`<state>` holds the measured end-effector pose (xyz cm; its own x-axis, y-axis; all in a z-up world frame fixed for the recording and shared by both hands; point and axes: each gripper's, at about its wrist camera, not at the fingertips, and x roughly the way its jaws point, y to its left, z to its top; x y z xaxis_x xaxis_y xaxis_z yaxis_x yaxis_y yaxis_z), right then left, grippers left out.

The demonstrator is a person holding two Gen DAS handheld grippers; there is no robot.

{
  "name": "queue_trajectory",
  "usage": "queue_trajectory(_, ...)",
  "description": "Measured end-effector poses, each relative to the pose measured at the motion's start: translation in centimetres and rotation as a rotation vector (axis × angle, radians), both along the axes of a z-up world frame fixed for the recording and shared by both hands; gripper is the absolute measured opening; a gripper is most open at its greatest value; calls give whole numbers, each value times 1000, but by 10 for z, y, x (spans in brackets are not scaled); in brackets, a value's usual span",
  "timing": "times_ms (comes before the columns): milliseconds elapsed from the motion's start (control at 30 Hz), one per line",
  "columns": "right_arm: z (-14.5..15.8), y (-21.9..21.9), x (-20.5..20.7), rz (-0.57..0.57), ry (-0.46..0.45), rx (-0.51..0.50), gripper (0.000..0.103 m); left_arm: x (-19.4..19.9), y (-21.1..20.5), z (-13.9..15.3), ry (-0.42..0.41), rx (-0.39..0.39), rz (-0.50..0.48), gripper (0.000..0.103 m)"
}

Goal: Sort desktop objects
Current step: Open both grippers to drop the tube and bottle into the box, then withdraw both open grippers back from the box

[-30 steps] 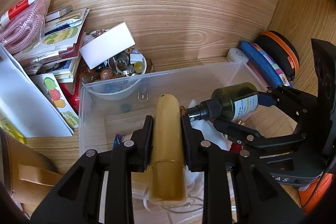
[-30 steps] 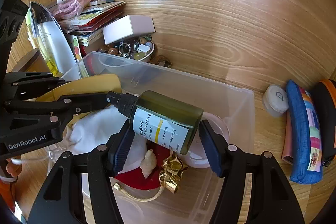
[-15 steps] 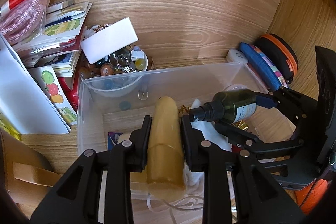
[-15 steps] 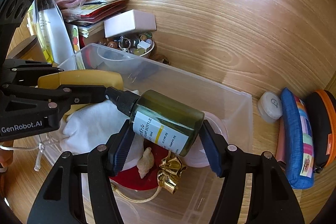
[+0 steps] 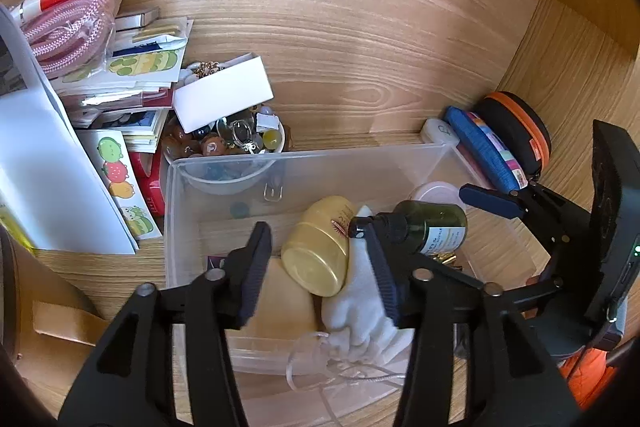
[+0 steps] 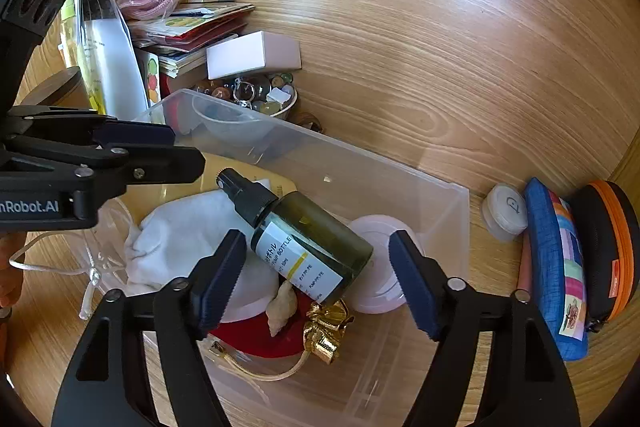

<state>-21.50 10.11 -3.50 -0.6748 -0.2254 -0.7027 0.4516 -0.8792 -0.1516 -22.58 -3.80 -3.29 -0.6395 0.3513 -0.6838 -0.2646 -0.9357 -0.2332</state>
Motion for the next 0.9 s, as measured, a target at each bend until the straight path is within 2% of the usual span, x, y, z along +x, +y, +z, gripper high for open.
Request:
queue_trajectory(67, 1, 1, 0, -6, 5, -1, 80, 2, 1, 3, 16, -8, 4, 65)
queue_trajectory(200, 5, 3, 1, 10, -13, -33, 80, 11, 5, 10, 49, -21, 1, 72)
queue_trajectory(300, 10, 4, 4, 5, 13, -17, 80, 16, 4, 18, 65, -24, 17, 75)
queue_trajectory(433, 18, 11, 5, -19, 22, -29, 80, 26, 1, 28, 78, -60, 63, 92)
queue_trajectory(533, 26, 14, 8, -31, 32, -36, 82, 37, 1, 35, 87, -87, 87, 94)
queue_trajectory(633, 33, 20, 14, -37, 31, -58, 88, 49, 1, 40, 102, -118, 101, 94)
queue_trajectory(900, 48, 39, 43, -80, 55, -93, 90, 86, -2, 48, 159, -161, 181, 98)
